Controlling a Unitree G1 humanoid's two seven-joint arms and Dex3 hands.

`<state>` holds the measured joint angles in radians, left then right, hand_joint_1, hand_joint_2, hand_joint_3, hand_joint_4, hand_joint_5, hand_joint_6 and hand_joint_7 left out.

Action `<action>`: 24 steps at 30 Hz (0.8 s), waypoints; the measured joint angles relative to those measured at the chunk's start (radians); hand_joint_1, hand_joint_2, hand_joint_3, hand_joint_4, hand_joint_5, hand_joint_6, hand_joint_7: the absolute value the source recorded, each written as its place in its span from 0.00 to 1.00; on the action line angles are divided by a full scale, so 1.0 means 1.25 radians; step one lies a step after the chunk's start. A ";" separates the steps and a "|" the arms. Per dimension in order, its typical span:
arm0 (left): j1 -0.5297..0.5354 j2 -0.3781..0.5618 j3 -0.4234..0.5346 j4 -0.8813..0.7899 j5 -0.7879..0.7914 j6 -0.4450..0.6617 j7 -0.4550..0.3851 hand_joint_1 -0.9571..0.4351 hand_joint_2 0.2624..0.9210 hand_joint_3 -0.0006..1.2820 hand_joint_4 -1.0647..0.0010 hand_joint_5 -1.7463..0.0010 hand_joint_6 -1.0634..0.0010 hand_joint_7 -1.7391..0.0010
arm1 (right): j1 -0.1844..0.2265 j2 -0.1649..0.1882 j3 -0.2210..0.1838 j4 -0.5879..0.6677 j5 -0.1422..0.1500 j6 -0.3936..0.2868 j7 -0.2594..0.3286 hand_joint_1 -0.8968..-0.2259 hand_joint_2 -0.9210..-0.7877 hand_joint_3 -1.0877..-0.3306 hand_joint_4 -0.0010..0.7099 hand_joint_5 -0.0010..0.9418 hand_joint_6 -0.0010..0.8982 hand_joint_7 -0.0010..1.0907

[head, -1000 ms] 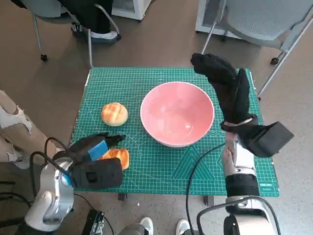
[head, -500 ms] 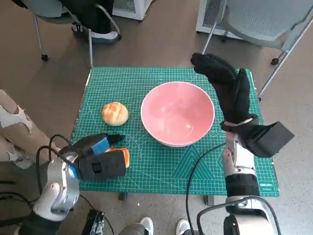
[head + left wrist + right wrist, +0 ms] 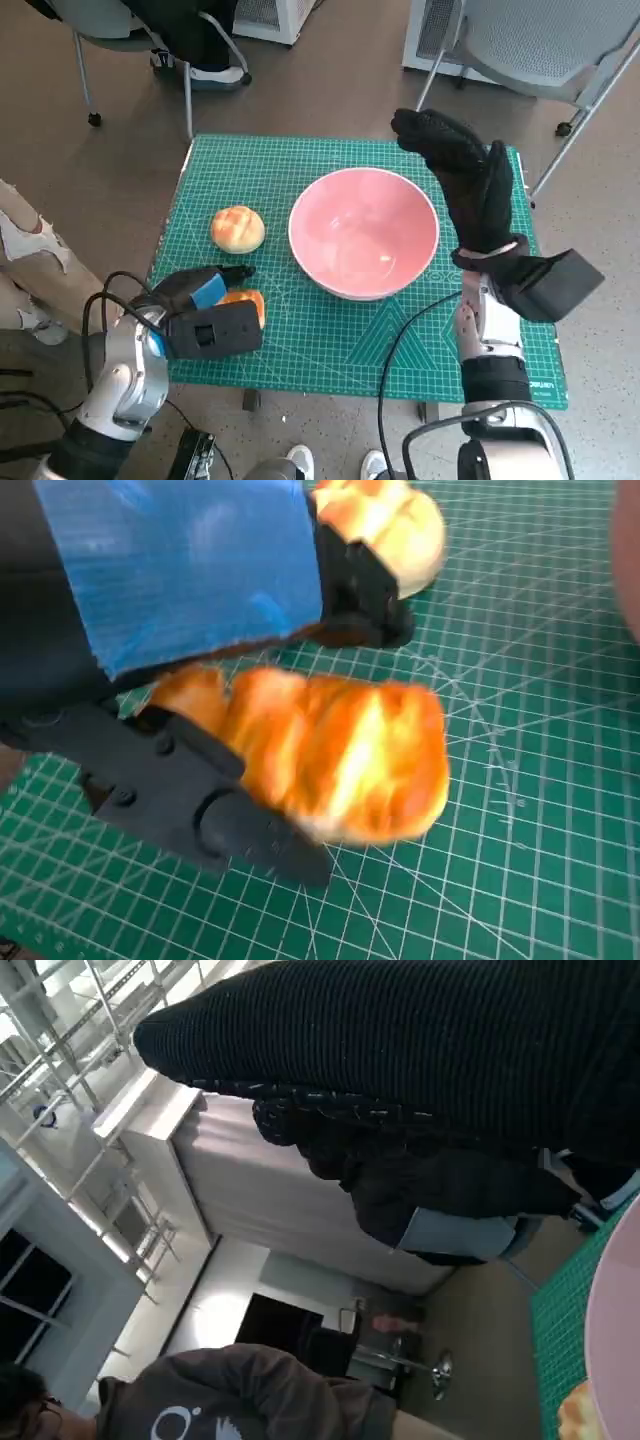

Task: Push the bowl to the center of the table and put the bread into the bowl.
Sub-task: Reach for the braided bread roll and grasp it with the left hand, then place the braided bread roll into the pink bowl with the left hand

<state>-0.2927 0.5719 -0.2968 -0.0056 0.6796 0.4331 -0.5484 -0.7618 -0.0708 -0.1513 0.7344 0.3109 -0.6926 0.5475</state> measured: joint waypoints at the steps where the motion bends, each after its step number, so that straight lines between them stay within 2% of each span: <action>1: 0.001 -0.001 0.002 0.006 -0.004 -0.010 0.013 0.66 0.77 0.11 0.31 0.51 0.32 0.69 | 0.000 0.000 0.000 0.000 0.000 0.000 0.001 0.36 0.00 0.35 0.29 0.00 0.19 0.22; 3: 0.002 -0.001 0.006 0.018 -0.009 -0.033 0.043 0.68 0.63 0.33 0.34 0.31 0.35 0.52 | 0.000 0.000 0.000 -0.002 0.000 0.001 0.002 0.36 0.00 0.35 0.29 0.00 0.19 0.22; 5: 0.004 -0.001 0.011 0.026 -0.012 -0.049 0.066 0.68 0.56 0.44 0.36 0.24 0.36 0.44 | 0.000 -0.001 0.000 -0.005 0.000 0.002 0.004 0.36 0.00 0.35 0.29 0.00 0.19 0.22; 7: 0.007 -0.001 0.013 0.028 -0.015 -0.065 0.086 0.69 0.54 0.48 0.38 0.20 0.39 0.40 | 0.000 -0.001 0.000 -0.008 0.000 0.002 0.006 0.36 0.00 0.35 0.29 0.00 0.19 0.23; 12: 0.015 0.000 0.013 0.025 -0.015 -0.085 0.108 0.69 0.68 0.37 0.38 0.20 0.40 0.39 | 0.000 -0.001 0.000 -0.009 0.001 0.002 0.010 0.37 0.00 0.33 0.29 0.00 0.18 0.23; 24: 0.026 0.003 0.026 0.014 -0.038 -0.092 0.103 0.69 0.76 0.29 0.38 0.23 0.41 0.38 | 0.000 -0.001 -0.002 -0.006 0.002 0.002 0.013 0.37 0.00 0.33 0.29 0.00 0.17 0.24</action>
<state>-0.2600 0.5762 -0.2648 0.0117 0.6321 0.3182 -0.4195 -0.7616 -0.0718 -0.1537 0.7270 0.3131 -0.6899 0.5642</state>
